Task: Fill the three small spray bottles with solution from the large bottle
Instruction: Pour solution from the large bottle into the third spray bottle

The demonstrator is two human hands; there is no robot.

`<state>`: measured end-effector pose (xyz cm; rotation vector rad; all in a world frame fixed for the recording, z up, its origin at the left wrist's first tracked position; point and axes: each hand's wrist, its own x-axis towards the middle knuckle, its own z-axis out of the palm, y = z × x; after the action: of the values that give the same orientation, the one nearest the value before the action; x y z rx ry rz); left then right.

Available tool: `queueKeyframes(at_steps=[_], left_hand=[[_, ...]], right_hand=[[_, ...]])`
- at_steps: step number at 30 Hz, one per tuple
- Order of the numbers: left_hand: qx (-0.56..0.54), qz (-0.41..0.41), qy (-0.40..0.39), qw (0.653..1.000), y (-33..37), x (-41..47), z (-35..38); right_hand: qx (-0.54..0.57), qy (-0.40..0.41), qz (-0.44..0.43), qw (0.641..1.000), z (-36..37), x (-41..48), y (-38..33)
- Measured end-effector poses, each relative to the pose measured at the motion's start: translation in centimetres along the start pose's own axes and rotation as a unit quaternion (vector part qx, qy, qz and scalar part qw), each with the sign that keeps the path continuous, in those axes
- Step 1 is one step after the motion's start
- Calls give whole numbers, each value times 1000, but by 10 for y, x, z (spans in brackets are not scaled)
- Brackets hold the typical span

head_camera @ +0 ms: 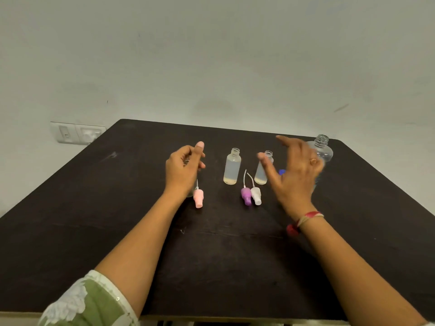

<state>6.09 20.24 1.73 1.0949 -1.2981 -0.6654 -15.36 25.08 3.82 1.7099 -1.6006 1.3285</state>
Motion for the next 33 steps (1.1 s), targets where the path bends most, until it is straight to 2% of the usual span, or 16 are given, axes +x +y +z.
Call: queueKeyframes(at_steps=[4, 7, 13, 16, 21, 25, 30, 33], left_hand=[[16, 14, -9, 1000, 1, -4, 3], [4, 7, 9, 1000, 2, -1, 2], [-151, -74, 84, 982, 19, 4, -1], [-200, -105, 69, 972, 26, 1, 0], [-247, -121, -20, 961, 33, -11, 11], [-233, -108, -82, 963, 38, -30, 28], [-234, -88, -117, 961, 41, -41, 40], [-218, -78, -133, 964, 37, -48, 45]], right_hand=[[-29, 87, 22, 996, -17, 6, 29], [-28, 123, 87, 988, -27, 9, 48], [9, 196, 230, 953, -42, 18, 75], [26, 192, 267, 944, -41, 16, 82], [52, 156, 260, 951, -36, 13, 81], [58, 118, 270, 954, -33, 12, 79], [92, 78, 305, 945, -32, 10, 75], [104, 73, 293, 948, -34, 10, 71]])
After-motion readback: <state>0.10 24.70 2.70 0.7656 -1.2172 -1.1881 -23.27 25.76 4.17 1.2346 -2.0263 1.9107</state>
